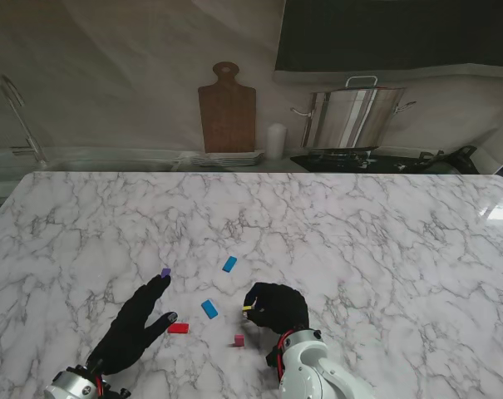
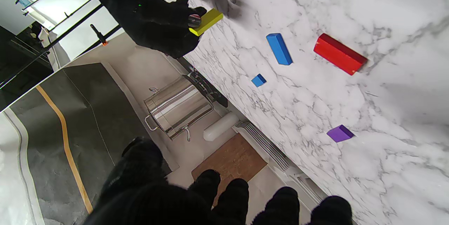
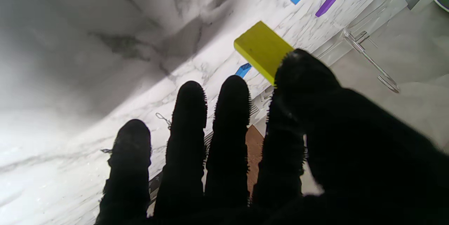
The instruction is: Arrange dominoes in a row
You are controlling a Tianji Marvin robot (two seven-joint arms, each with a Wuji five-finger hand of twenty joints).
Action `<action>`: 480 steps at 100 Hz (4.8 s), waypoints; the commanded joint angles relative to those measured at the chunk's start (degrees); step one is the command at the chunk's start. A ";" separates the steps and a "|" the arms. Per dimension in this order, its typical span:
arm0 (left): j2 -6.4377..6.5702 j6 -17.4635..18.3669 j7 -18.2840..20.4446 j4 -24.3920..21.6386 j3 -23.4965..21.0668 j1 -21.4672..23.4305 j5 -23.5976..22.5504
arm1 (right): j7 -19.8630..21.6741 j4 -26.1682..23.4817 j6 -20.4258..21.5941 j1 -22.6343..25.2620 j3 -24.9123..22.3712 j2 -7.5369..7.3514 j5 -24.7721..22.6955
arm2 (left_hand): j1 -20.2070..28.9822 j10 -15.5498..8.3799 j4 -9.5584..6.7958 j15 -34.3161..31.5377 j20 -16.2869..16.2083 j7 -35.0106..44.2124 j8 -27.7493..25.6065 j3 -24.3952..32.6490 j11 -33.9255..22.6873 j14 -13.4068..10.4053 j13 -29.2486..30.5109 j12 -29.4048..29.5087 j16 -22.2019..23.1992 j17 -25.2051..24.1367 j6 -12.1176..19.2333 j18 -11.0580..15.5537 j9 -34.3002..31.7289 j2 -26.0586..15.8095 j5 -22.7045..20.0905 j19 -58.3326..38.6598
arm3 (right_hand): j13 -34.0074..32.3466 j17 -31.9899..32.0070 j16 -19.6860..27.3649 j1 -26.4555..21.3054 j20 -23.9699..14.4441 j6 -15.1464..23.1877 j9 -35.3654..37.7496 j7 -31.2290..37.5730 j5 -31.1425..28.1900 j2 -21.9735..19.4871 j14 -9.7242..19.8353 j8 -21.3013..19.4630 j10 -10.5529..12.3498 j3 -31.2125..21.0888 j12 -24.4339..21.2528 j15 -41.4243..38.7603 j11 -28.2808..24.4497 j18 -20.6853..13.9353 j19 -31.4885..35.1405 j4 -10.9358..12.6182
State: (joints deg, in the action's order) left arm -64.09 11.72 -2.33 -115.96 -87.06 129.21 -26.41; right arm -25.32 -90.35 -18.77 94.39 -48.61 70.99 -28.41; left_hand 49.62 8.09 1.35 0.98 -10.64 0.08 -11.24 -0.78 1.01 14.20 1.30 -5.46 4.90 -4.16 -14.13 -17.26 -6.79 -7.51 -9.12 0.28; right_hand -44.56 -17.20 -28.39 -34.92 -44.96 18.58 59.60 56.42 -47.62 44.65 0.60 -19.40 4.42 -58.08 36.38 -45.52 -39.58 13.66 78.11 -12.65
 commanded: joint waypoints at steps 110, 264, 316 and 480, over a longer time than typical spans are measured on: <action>-0.01 0.03 0.86 0.04 0.29 0.24 -0.12 | 0.40 2.91 -1.66 -1.16 2.60 1.10 0.80 | 0.92 -0.73 -1.29 0.38 -0.69 -1.21 0.65 -0.53 0.47 -1.58 -1.28 0.60 -0.94 0.09 -0.49 1.29 1.77 -0.84 1.42 -0.17 | 3.49 1.79 -1.29 1.78 -1.47 2.89 -4.33 4.23 -4.33 -0.25 0.07 0.51 1.04 0.70 1.43 -2.77 -4.83 -1.29 1.81 -1.39; -0.03 0.00 0.80 0.01 0.19 0.27 -0.07 | 1.02 3.52 -2.66 -1.52 3.01 0.86 -0.20 | 0.86 -0.76 -1.29 0.35 -0.77 -1.21 0.91 -0.55 0.39 -1.62 -1.26 0.21 -0.74 0.09 -0.62 1.29 1.72 -0.84 1.41 -0.18 | 5.58 -4.30 -12.36 2.22 -10.99 5.24 -6.93 3.40 -3.96 -0.96 -1.30 -0.77 2.07 1.69 15.16 -24.49 -22.69 -6.76 15.56 -1.24; -0.05 -0.03 0.71 0.00 0.21 0.28 -0.12 | 0.64 3.17 -2.89 -1.24 2.83 0.81 -0.78 | 0.85 -0.70 -1.28 0.35 -0.76 -1.22 0.94 -0.55 0.40 -1.60 -1.26 0.24 -0.79 0.08 -0.68 1.27 1.74 -0.82 1.41 -0.17 | 5.96 -4.64 -12.70 2.25 -12.89 4.08 -7.37 4.11 -3.31 -1.26 -1.46 -2.51 2.03 1.03 15.65 -24.95 -23.34 -7.07 15.58 -0.84; -0.06 0.17 0.71 -0.01 0.06 0.35 -0.03 | 1.29 3.54 -2.71 -1.86 3.62 0.82 -0.49 | 0.86 -0.72 -1.29 0.36 -0.76 -1.23 1.10 -0.53 0.40 -1.61 -1.27 0.28 -0.82 0.08 -0.75 1.25 1.73 -0.81 1.40 -0.17 | 6.01 -5.19 -12.72 2.35 -14.90 1.84 -7.43 1.88 -3.05 -1.19 -1.53 -1.82 1.64 1.47 15.25 -24.61 -22.31 -7.20 15.58 -1.05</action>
State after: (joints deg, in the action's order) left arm -64.09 11.74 -2.37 -115.94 -87.10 129.24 -26.45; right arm -24.38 -87.04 -21.01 92.44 -45.13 71.78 -28.77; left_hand 49.62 8.09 1.35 0.98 -10.64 0.08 -11.21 -0.78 1.01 14.19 1.30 -5.45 4.85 -4.16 -14.71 -17.26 -6.79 -7.51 -9.12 0.28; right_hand -39.80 -22.18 -40.05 -34.77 -58.46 19.94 52.88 56.40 -47.57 44.63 -0.67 -19.48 5.06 -56.32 51.13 -69.22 -59.84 8.58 91.18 -12.66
